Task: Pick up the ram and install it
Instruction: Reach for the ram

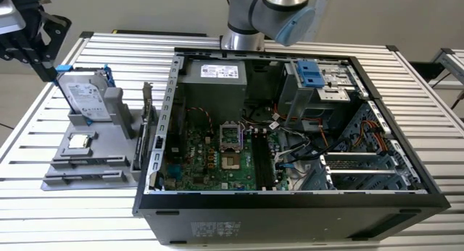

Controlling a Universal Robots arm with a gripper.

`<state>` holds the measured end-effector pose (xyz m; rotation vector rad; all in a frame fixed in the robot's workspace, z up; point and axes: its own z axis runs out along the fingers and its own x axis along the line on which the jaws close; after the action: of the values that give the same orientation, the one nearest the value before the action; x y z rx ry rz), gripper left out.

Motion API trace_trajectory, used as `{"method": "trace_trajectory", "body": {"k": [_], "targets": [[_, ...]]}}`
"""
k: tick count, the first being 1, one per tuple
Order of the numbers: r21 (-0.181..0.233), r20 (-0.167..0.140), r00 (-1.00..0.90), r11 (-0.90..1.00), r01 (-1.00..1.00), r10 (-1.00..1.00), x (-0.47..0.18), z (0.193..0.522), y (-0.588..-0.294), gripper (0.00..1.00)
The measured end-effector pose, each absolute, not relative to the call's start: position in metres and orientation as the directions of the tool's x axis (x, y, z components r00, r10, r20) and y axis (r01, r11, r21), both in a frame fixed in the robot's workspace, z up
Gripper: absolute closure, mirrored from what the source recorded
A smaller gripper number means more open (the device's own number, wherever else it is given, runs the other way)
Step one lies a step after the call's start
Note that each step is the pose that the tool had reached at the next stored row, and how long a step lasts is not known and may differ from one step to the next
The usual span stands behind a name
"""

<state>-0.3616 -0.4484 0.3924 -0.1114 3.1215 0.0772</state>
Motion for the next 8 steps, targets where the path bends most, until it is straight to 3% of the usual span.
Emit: {"method": "trace_trajectory", "body": {"k": [8], "targets": [[0.049,-0.019,-0.997,0.996,-0.072,-0.071,-0.3623,0.3924,-0.4583,1.0]]}}
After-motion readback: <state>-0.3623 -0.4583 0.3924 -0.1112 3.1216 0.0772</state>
